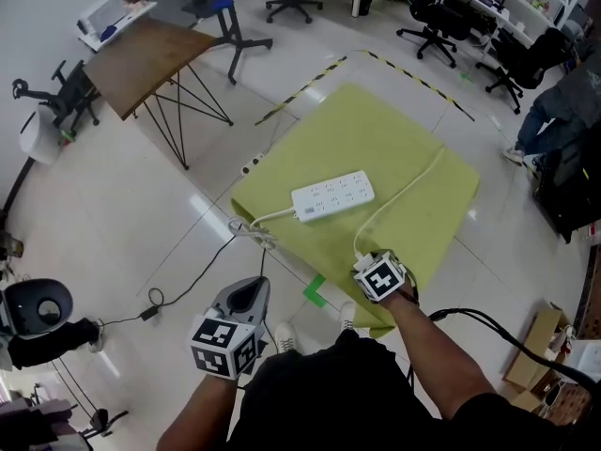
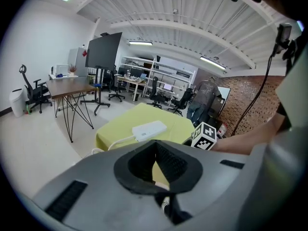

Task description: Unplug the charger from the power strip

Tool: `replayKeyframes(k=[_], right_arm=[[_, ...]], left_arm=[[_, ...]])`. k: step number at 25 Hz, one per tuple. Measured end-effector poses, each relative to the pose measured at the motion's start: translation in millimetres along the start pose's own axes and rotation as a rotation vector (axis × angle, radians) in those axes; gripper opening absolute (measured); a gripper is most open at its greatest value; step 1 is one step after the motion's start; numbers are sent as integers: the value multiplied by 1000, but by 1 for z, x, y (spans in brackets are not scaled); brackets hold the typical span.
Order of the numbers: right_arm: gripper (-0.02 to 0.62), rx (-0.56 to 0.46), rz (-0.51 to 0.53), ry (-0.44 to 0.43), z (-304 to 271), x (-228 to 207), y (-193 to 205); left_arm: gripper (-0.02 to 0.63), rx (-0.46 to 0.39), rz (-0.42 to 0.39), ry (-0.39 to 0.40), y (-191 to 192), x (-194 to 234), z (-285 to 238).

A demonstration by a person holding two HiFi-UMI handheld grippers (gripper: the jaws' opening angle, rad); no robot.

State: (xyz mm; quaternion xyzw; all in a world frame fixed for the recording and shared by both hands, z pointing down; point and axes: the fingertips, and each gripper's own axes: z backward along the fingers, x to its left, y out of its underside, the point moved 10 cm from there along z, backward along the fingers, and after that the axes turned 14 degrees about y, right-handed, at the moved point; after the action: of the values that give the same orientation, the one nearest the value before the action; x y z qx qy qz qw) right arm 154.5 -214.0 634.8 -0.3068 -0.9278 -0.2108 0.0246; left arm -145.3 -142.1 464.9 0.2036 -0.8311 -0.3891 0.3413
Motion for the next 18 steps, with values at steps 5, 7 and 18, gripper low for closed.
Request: replayKeyframes(k=[5, 7, 18], right_arm=[[330, 7, 2, 10, 3, -5, 2], [334, 8, 0, 7, 4, -5, 3], [348, -53, -171, 65, 47, -8, 8]], left_arm=[[6, -16, 11, -23, 1, 1, 9], [6, -22, 13, -23, 2, 2, 12], [6, -35, 3, 54, 4, 16, 23]])
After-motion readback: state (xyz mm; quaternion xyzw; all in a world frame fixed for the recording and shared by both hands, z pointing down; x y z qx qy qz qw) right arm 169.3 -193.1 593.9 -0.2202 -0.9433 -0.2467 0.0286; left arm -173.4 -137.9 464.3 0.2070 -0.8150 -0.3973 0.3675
